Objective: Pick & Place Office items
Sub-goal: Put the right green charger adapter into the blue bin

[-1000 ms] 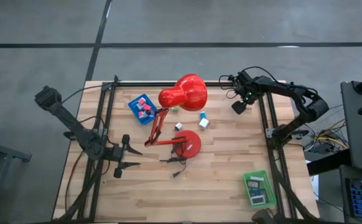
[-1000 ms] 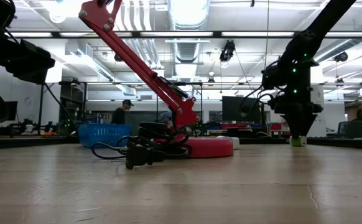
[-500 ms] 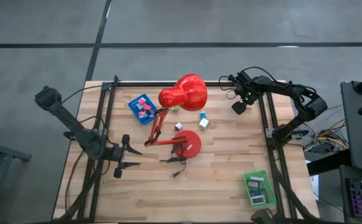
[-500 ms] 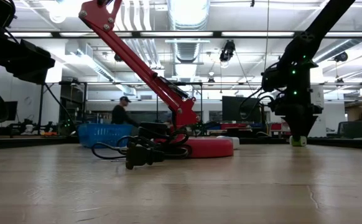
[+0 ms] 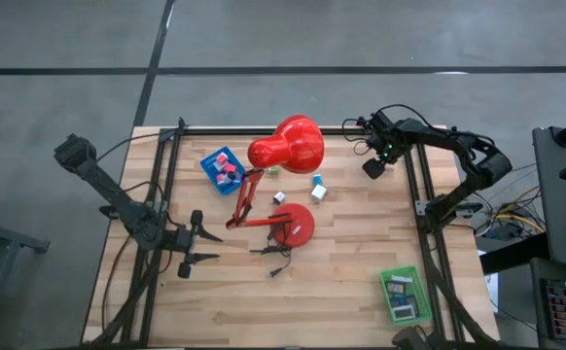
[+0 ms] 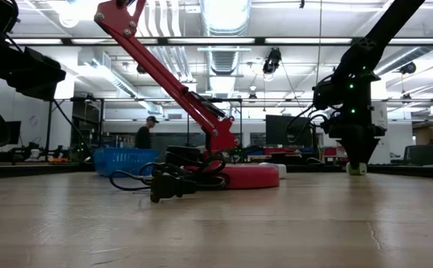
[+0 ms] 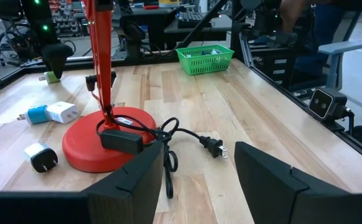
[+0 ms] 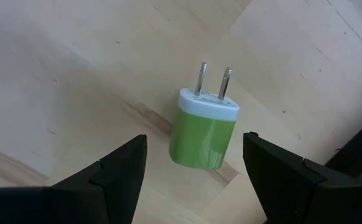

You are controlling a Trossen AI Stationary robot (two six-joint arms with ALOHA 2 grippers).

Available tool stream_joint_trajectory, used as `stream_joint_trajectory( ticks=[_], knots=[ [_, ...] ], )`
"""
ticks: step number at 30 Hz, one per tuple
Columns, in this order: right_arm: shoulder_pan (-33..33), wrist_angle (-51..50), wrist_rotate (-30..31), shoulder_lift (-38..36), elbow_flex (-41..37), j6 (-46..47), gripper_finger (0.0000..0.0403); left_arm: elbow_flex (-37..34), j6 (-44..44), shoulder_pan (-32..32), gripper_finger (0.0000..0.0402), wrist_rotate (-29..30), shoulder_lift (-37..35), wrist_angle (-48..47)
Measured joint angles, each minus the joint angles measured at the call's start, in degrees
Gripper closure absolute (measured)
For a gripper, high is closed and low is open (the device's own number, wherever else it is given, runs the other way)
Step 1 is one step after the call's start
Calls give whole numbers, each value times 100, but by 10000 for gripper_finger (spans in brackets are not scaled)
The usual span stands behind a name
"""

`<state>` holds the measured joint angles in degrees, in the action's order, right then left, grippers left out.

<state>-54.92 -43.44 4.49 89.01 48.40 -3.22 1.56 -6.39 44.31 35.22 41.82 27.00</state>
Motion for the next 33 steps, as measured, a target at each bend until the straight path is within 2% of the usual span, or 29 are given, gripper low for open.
stream_joint_trajectory(
  ticks=[7,12,22,30,33],
  knots=[
    [2,-203,-72,0,33,-89,151,0,0,0,199,0,-2,0],
    [2,-486,-582,0,96,-90,161,0,-2,0,199,0,0,0],
    [180,-338,-1194,-4,96,-107,172,0,0,-1,199,0,-2,-2],
    [219,-96,-1202,-52,210,-440,172,0,-8,-2,199,-2,-2,-2],
    [225,-262,-981,-198,300,-725,172,0,-22,-2,199,0,-2,-2]
  ],
)
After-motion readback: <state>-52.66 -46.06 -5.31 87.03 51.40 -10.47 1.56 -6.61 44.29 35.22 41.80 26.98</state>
